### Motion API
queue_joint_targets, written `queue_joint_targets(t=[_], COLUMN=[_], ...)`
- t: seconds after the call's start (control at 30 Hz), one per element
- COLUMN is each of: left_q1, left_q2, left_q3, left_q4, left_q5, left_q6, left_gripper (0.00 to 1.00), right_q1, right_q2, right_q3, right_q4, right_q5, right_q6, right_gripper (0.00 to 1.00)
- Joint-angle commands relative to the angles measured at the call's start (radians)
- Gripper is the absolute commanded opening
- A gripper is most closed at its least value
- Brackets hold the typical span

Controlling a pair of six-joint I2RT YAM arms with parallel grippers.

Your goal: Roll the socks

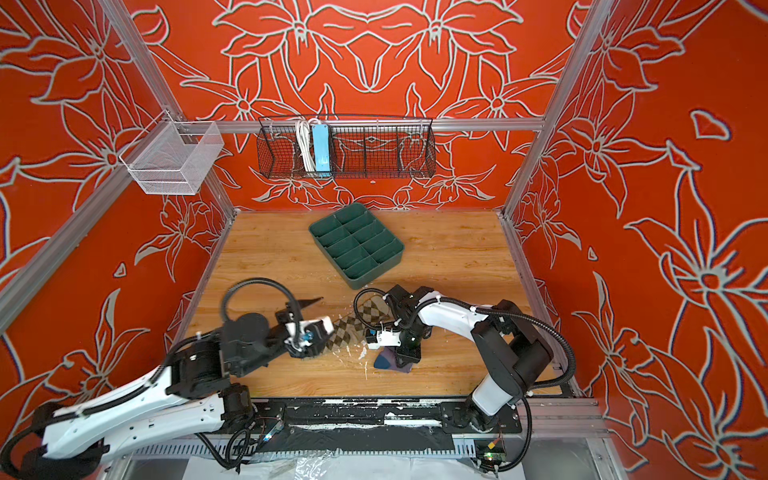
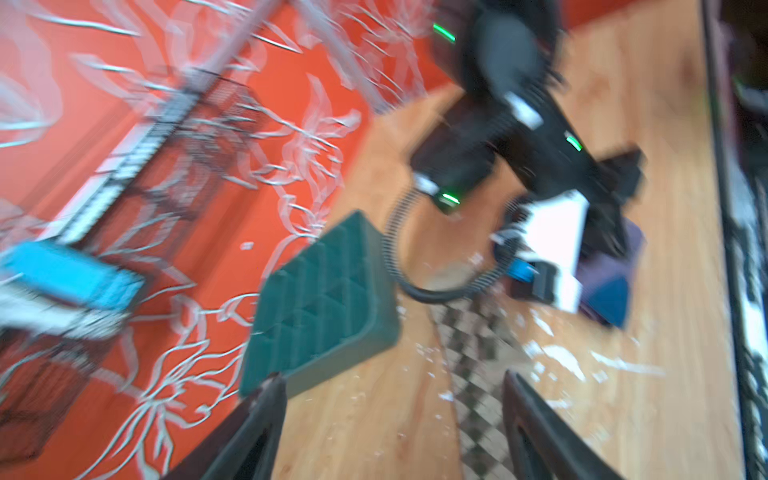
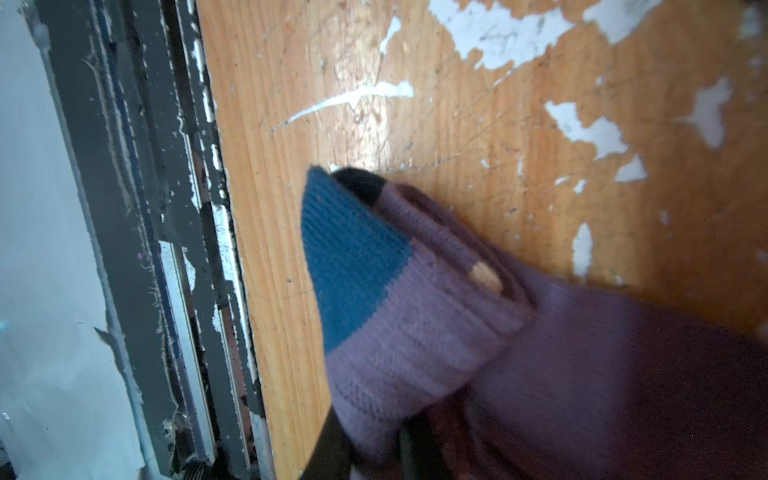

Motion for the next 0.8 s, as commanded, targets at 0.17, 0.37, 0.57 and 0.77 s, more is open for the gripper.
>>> queue_joint_targets(t=[0.17, 0.37, 0.57, 0.77], left_q1=[-0.198, -0.201, -0.200, -0.197], left_q2=[0.414, 0.621, 0.794, 0.937], left_q3=[-0.100, -0.060, -0.033, 0.030], left_q4=[0.257, 0.392, 0.513, 0.509], left_q5=[-0.012, 0.014, -0.057, -0.108], left_q6=[0.136, 0.114, 0.077, 0.018], left_gripper=[0.81, 0.80, 0.76, 0.52], right_q1=[-0.042, -0.051, -0.055, -0.055], right_q2=[0.128, 0.128, 0.131, 0.129], right_q3=[-0.013, -0.012, -0.012, -0.010], right_q4=[0.088, 0.087, 0.089, 0.081], right_q5=[0.046, 0.036, 0.033, 0.022], right_q6=[-0.029, -0.030, -0.027, -0.034], right_gripper=[0.16, 0.16, 0.17, 0.17])
